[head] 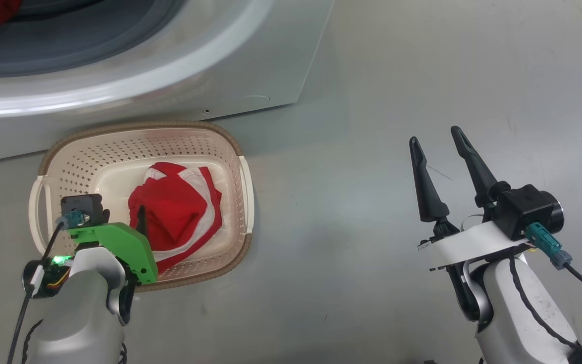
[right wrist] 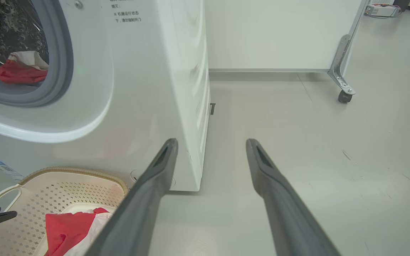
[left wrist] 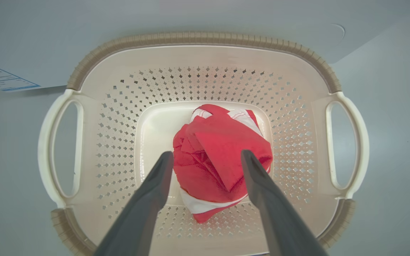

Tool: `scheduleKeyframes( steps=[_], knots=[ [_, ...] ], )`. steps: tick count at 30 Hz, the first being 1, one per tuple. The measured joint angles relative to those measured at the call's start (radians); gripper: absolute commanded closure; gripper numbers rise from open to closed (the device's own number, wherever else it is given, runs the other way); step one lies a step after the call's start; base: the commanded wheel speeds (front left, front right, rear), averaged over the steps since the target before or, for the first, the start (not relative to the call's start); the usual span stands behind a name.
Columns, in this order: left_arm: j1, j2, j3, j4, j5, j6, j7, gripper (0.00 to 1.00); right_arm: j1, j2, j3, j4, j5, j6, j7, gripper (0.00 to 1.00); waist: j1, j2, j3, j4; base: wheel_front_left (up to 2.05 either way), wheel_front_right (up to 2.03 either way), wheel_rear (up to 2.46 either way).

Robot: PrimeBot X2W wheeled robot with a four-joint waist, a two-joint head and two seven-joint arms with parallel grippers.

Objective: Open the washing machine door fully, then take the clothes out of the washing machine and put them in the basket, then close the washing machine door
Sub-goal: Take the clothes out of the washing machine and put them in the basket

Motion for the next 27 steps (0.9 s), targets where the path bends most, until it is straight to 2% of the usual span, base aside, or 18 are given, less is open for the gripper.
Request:
scheduleKeyframes(
  steps=[9,15,27],
  knots=[
    [0.007,-0.001,0.050,-0.010,-0.019,0.002,-0.143,0.00,0.008,-0.001,-0.019,0.024,0.000,-0.001,0.000,0.00,-0.0001,0.0000,-0.061,0.026,0.00,0.00,0.00],
    [0.038,-0.003,0.049,-0.047,-0.025,-0.009,-0.227,0.00,0.026,-0.010,-0.034,0.037,0.000,-0.001,0.000,0.00,-0.0001,0.0000,-0.111,0.051,0.00,0.00,0.00],
    [0.088,0.004,0.027,-0.199,0.017,-0.018,-0.245,0.00,0.080,-0.014,-0.034,0.076,0.000,-0.001,0.000,0.00,-0.0001,0.0000,-0.232,0.097,0.00,0.00,0.00]
  ],
)
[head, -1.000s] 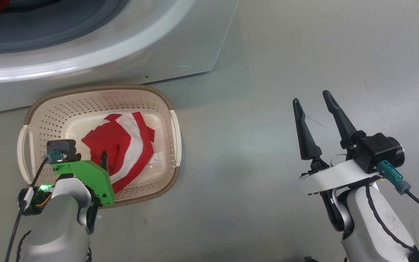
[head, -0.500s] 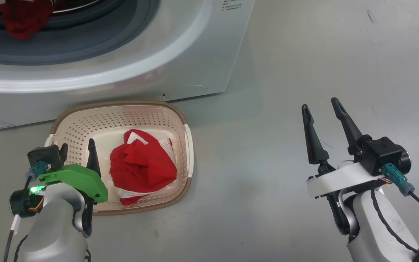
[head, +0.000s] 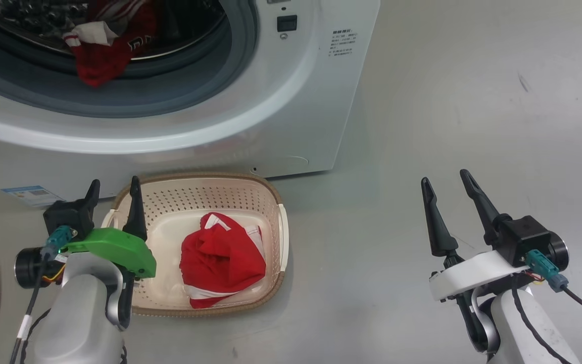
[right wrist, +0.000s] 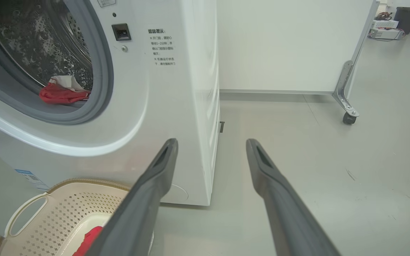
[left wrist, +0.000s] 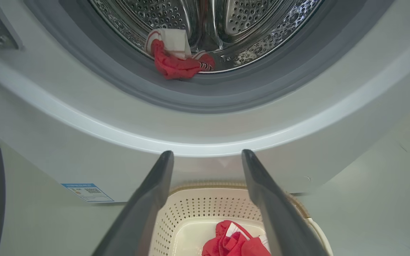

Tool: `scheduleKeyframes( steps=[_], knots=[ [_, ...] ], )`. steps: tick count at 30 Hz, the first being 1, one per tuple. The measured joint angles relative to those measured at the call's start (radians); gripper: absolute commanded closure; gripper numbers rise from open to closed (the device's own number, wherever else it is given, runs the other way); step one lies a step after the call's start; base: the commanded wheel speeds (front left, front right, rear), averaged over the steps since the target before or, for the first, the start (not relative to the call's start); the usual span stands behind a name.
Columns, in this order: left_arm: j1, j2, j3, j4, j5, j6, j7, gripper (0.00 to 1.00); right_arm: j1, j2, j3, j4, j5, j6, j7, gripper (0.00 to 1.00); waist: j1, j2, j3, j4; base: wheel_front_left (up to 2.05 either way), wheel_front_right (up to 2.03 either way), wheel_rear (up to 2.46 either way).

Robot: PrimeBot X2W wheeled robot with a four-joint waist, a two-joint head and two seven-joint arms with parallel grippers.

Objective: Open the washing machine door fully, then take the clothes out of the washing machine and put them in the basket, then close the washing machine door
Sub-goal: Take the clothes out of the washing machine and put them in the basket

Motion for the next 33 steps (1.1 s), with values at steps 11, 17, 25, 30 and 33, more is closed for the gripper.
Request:
scheduleKeyframes(
  steps=[11,17,25,30,33],
  knots=[
    [0.104,0.013,-0.010,-0.164,0.045,0.003,-0.002,0.00,0.065,-0.001,-0.007,0.013,0.000,-0.007,0.000,0.00,0.0000,0.0000,-0.107,0.027,0.00,0.00,0.00],
    [0.193,0.014,-0.012,-0.248,0.053,0.024,-0.002,0.00,0.105,-0.003,-0.015,0.017,0.000,-0.017,0.000,0.00,0.0000,0.0000,-0.156,0.039,0.00,0.00,0.00],
    [0.297,0.030,-0.026,-0.321,0.063,0.034,-0.003,0.00,0.144,-0.002,-0.017,0.015,0.001,-0.025,0.000,0.00,0.0000,0.0000,-0.202,0.051,0.00,0.00,0.00],
    [0.347,0.031,-0.034,-0.365,0.063,0.038,0.000,0.00,0.167,-0.002,-0.015,0.014,0.001,-0.026,0.000,0.00,0.0000,0.0000,-0.225,0.053,0.00,0.00,0.00],
    [0.363,0.031,-0.036,-0.381,0.063,0.039,0.002,0.00,0.178,-0.002,-0.015,0.014,0.001,-0.026,0.000,0.00,0.0000,0.0000,-0.234,0.053,0.00,0.00,0.00]
  ],
)
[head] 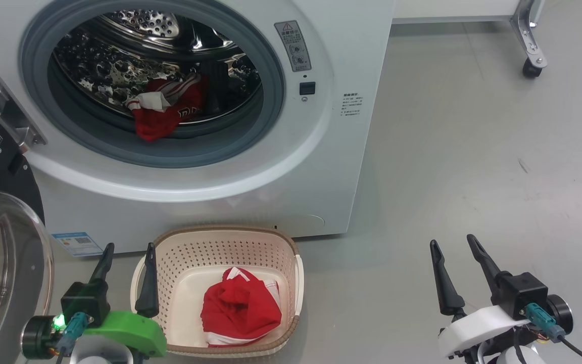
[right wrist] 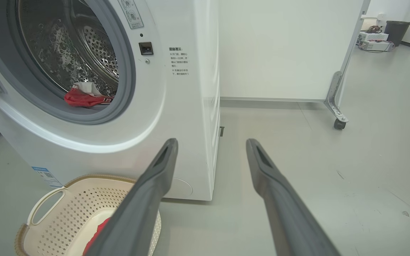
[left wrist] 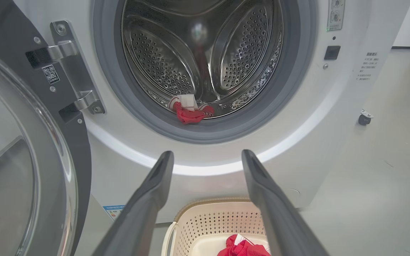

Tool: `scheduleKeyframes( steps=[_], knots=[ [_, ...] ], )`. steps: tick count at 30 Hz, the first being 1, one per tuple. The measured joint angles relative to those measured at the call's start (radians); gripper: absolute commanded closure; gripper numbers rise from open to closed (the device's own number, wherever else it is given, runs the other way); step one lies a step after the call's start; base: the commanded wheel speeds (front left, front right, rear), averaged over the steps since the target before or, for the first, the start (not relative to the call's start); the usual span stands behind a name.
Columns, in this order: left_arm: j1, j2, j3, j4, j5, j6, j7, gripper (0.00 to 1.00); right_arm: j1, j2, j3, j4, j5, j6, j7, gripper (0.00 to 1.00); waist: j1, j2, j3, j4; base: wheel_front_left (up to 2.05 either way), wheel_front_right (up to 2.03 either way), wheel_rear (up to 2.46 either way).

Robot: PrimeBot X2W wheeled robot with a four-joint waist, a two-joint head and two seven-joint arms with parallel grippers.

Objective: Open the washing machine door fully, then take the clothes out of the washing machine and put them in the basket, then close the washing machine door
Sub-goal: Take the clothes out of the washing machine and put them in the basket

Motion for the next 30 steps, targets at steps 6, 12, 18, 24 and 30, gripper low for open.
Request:
scheduleKeyframes(
  steps=[6,12,18,24,30],
  knots=[
    [0.047,0.002,-0.002,-0.053,0.000,0.006,0.024,0.00,0.020,0.001,0.004,-0.008,0.001,-0.009,0.001,0.00,0.0000,0.0000,-0.019,-0.001,0.00,0.00,0.00],
    [0.070,0.008,-0.002,-0.108,0.000,0.015,0.045,0.00,0.023,0.001,0.008,-0.020,0.001,-0.009,0.002,0.00,0.0000,0.0000,-0.022,-0.005,0.00,0.00,0.00],
    [0.098,0.012,-0.003,-0.155,0.001,0.021,0.063,0.00,0.030,0.001,0.008,-0.032,0.001,-0.010,0.006,0.00,0.0000,0.0000,-0.024,-0.007,0.00,0.00,0.00],
    [0.114,0.014,-0.004,-0.193,0.001,0.026,0.086,0.00,0.034,0.001,0.008,-0.040,0.001,-0.010,0.010,0.00,0.0000,0.0000,-0.024,-0.007,0.00,0.00,0.00],
    [0.133,0.016,-0.004,-0.231,0.001,0.034,0.106,0.00,0.035,0.000,0.008,-0.050,0.001,-0.010,0.011,0.00,0.0000,0.0000,-0.020,-0.006,0.00,0.00,0.00]
  ],
)
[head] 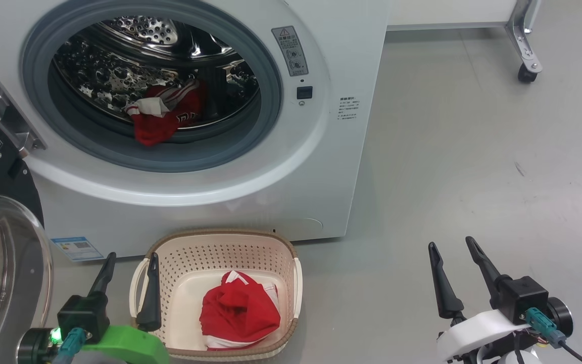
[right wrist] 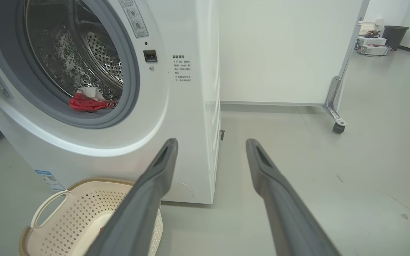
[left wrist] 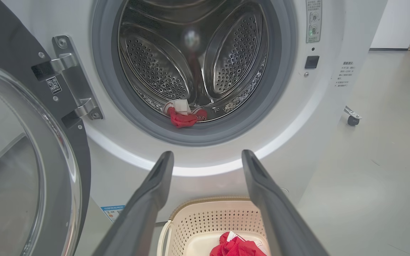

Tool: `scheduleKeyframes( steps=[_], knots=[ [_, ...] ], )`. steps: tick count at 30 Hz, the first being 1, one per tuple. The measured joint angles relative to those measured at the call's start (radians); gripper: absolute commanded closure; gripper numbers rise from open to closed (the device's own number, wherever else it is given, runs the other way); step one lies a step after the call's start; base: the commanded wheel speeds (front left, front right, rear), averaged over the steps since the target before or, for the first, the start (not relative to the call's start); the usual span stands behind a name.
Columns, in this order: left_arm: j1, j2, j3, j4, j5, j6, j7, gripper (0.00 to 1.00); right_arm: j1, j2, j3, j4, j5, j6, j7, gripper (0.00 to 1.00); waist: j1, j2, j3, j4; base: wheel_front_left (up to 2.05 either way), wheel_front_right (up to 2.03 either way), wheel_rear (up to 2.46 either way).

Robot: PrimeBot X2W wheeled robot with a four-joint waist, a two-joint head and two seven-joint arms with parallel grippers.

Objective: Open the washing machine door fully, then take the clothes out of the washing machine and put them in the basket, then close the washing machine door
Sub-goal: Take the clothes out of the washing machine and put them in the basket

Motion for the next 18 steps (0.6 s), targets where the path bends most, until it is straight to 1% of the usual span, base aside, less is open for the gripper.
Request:
scheduleKeyframes(
  steps=[4,10,16,18],
  knots=[
    [0.006,0.001,0.001,-0.028,0.000,0.003,0.009,0.00,0.001,-0.001,0.005,-0.014,0.000,0.000,0.009,0.00,0.0000,0.0000,0.012,-0.001,0.00,0.00,0.00],
    [0.000,0.003,0.001,-0.031,0.000,0.003,0.028,0.00,0.000,0.000,0.020,-0.022,0.000,0.001,0.013,0.00,0.0000,0.0000,0.029,-0.007,0.00,0.00,0.00],
    [-0.053,0.004,-0.008,0.001,-0.007,-0.003,0.073,0.00,-0.012,0.000,0.045,-0.036,0.000,0.004,0.022,0.00,0.0000,0.0000,0.056,-0.026,0.00,0.00,0.00],
    [-0.079,0.005,-0.016,0.019,-0.012,-0.013,0.093,0.00,-0.023,0.001,0.047,-0.045,-0.001,0.008,0.025,0.00,0.0000,0.0000,0.069,-0.034,0.00,0.00,0.00]
  ],
)
